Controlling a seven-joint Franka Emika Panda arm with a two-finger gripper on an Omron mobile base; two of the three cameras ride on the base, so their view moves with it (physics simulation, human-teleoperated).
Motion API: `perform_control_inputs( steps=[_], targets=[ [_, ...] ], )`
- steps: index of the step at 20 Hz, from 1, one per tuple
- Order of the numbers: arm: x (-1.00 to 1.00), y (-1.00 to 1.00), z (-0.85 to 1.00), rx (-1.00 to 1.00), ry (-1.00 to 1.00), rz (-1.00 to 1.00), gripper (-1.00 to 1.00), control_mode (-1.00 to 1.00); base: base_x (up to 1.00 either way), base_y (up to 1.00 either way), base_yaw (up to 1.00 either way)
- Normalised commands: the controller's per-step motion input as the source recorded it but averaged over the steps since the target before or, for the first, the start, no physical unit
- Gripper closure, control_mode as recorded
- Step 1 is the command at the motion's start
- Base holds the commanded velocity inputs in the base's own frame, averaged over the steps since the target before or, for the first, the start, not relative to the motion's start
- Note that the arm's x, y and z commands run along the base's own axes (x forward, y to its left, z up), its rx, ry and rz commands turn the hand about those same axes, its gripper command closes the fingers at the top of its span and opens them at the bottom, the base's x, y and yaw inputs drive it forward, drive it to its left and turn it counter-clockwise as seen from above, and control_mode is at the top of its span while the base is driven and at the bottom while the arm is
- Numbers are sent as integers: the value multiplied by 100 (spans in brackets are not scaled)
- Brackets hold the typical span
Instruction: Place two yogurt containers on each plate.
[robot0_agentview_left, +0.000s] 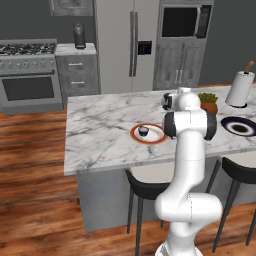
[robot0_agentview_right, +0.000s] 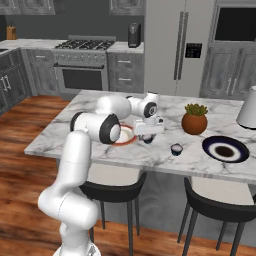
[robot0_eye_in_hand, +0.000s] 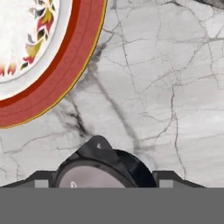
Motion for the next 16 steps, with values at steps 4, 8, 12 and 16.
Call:
perform_control_inputs(
  steps=[4,8,12,16],
  targets=[
    [-4,27,53,0,17,4,100,-100,0,0,0],
    [0,54,23,0,38,14,100,-100,0,0,0],
    [1,61,4,0,39,19,100,-100,0,0,0],
    [9,56,0,0,38,20,100,-100,0,0,0]
  ],
)
